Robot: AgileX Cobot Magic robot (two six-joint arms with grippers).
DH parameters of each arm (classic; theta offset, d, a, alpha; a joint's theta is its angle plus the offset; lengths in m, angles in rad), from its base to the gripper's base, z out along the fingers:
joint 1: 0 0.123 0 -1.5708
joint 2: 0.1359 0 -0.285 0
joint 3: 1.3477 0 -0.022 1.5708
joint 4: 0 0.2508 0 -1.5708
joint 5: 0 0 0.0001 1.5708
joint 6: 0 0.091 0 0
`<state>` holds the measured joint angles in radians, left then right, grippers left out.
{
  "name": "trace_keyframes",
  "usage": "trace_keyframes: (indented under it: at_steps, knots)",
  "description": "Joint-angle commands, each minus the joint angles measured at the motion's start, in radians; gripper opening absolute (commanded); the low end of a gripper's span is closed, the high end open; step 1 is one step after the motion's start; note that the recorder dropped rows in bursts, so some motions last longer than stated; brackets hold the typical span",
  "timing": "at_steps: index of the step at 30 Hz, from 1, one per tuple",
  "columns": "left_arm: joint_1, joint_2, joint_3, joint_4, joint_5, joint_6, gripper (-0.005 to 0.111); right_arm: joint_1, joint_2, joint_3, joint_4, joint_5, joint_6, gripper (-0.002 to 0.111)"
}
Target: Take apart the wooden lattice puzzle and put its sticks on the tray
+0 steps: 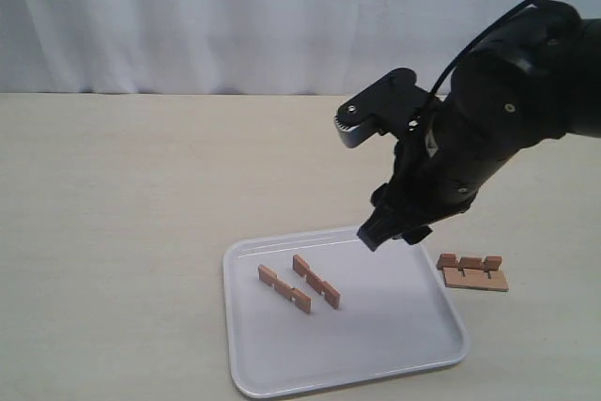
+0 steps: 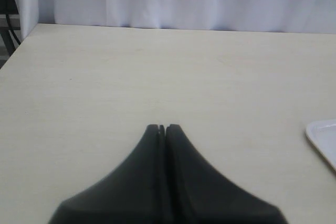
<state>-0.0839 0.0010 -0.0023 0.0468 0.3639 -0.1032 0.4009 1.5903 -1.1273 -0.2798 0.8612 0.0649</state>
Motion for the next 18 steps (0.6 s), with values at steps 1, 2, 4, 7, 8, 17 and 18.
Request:
trace_keyframes:
  at_steps: [1, 2, 4, 7, 8, 17, 18]
  knots:
    - [0.001, -0.001, 0.002, 0.005, -0.005, 0.001, 0.000, -0.086, -0.011, 0.026, -0.013, 0.041, 0.007, 0.057]
    - [0.001, -0.001, 0.002, 0.005, -0.005, 0.001, 0.000, -0.109, -0.011, 0.035, -0.013, 0.041, 0.007, 0.057]
    - [0.001, -0.001, 0.002, -0.007, -0.003, 0.001, 0.000, -0.157, -0.011, 0.067, -0.013, 0.022, 0.007, 0.057]
    - [0.001, -0.001, 0.002, -0.005, -0.003, 0.001, 0.000, -0.229, -0.011, 0.118, 0.000, -0.021, 0.015, 0.057]
    - [0.001, -0.001, 0.002, -0.005, -0.003, 0.001, 0.000, -0.249, -0.011, 0.130, 0.009, -0.036, 0.026, 0.057]
    - [0.001, -0.001, 0.002, -0.005, -0.003, 0.001, 0.000, -0.401, 0.026, 0.194, 0.032, -0.152, 0.164, 0.058]
    - [0.001, -0.001, 0.002, -0.005, -0.003, 0.001, 0.000, -0.403, 0.037, 0.194, 0.032, -0.155, 0.164, 0.060]
